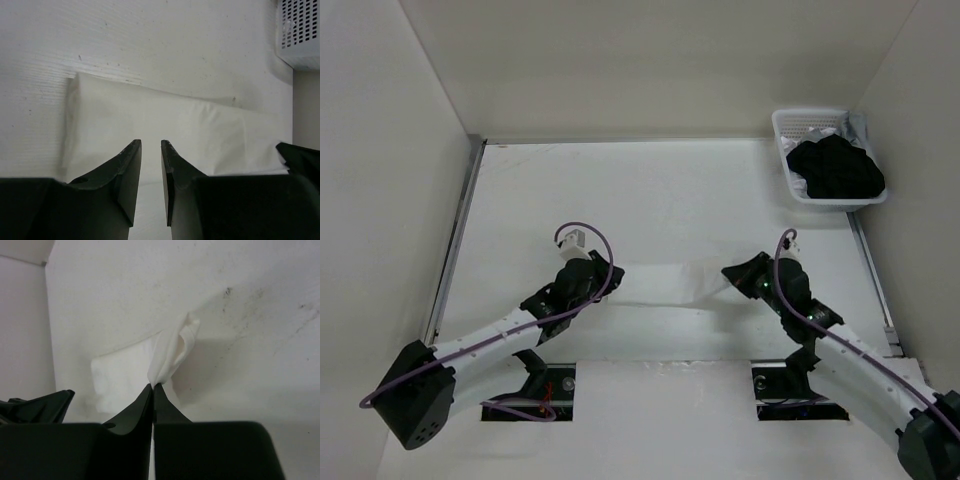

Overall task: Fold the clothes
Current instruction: Fold the tank top

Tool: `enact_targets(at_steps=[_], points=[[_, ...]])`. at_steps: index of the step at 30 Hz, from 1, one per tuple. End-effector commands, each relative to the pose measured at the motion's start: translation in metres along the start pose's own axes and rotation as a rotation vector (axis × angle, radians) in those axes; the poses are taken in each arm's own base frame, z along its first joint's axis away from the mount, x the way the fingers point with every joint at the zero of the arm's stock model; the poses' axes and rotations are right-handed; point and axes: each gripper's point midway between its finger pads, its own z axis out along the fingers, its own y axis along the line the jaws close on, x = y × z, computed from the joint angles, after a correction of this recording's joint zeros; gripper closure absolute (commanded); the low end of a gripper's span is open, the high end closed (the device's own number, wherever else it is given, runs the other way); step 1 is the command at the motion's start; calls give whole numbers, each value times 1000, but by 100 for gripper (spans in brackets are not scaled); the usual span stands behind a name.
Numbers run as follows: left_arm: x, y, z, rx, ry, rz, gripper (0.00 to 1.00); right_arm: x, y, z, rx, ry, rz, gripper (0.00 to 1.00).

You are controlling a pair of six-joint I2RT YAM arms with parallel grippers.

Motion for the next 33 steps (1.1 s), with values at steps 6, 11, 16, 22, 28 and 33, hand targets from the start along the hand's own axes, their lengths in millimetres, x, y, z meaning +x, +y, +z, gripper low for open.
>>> enact_targets(at_steps=[6, 11, 16, 22, 28, 33], points=[[-22, -37, -3, 115, -55, -14, 78, -18, 41, -15, 95, 15, -258, 100], [-26, -33, -9, 123, -73, -22, 78, 12, 85, 4, 81, 92, -374, 100], [-30, -29, -14, 137, -80, -35, 78, 47, 120, 32, 78, 173, -450, 100], [-37, -23, -18, 150, -95, -53, 78, 91, 152, 63, 71, 252, -516, 100], [-45, -15, -22, 154, -109, -71, 78, 137, 163, 93, 77, 334, -558, 100], [-48, -11, -24, 141, -115, -76, 78, 157, 177, 97, 51, 338, -572, 73]])
